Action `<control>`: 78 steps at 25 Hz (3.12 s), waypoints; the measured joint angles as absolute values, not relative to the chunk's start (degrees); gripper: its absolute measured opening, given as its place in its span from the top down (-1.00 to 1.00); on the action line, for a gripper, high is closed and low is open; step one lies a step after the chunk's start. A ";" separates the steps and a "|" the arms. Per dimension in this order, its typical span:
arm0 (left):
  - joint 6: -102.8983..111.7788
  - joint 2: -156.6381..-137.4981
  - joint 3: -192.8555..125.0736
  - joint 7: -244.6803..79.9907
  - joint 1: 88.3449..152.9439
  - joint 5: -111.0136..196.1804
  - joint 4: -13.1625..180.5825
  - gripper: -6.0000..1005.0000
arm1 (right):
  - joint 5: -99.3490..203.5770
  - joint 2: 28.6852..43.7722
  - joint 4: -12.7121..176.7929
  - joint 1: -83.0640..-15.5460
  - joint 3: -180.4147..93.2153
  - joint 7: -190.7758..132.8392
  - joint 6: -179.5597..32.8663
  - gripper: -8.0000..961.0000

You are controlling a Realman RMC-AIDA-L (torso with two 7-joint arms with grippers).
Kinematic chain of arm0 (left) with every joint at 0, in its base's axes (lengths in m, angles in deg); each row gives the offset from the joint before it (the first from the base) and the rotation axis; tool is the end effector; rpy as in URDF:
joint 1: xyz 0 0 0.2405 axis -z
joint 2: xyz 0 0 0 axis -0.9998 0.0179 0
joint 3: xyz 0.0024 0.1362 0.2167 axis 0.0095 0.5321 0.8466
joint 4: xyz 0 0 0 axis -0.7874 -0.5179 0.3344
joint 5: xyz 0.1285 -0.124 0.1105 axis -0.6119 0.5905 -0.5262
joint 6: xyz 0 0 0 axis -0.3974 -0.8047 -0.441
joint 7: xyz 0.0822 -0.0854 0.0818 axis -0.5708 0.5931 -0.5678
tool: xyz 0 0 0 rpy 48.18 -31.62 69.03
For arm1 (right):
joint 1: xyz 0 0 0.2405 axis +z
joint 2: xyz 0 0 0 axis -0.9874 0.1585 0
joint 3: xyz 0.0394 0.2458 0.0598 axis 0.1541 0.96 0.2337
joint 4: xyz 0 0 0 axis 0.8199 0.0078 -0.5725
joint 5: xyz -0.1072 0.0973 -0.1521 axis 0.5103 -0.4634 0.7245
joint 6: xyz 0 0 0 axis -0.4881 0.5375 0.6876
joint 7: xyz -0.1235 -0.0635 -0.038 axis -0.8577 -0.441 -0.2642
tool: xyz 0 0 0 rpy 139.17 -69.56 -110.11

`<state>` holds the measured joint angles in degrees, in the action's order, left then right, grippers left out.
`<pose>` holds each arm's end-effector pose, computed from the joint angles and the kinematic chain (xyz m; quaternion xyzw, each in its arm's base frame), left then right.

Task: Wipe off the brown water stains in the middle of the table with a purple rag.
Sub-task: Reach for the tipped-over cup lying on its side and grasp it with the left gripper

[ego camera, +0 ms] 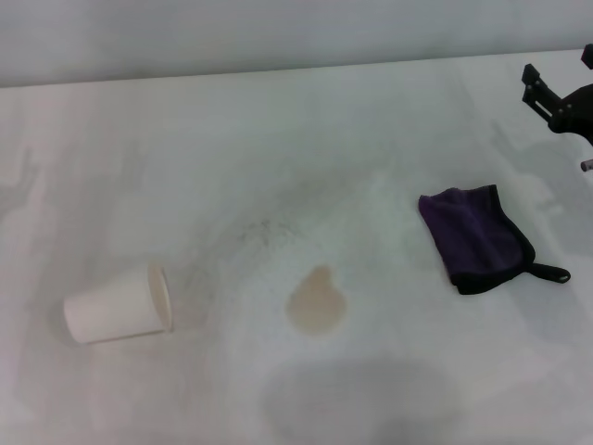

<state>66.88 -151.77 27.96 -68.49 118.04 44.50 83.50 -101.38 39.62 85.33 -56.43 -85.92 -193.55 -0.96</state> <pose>-0.3361 0.3443 0.0169 -0.6538 -0.2360 -0.3198 0.6439 0.3659 0.3347 0.0302 -0.7226 0.2178 0.2431 0.6093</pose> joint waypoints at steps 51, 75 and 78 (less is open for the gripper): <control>67.50 -151.94 28.49 -68.78 117.63 42.59 83.58 -0.74 | -101.42 39.71 84.32 -56.03 -84.24 -193.41 -0.75 -0.82; 67.01 -150.40 30.44 -35.81 101.29 11.29 108.28 -0.72 | -101.54 39.72 82.87 -57.22 -84.93 -194.08 0.82 -0.82; 63.99 -149.71 30.25 -29.09 99.82 4.74 114.15 -0.72 | -101.54 39.72 82.18 -56.57 -84.94 -193.67 0.92 -0.82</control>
<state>63.99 -149.71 30.25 -29.09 99.82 4.74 114.15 -101.54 39.72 82.18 -56.57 -84.94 -193.67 0.92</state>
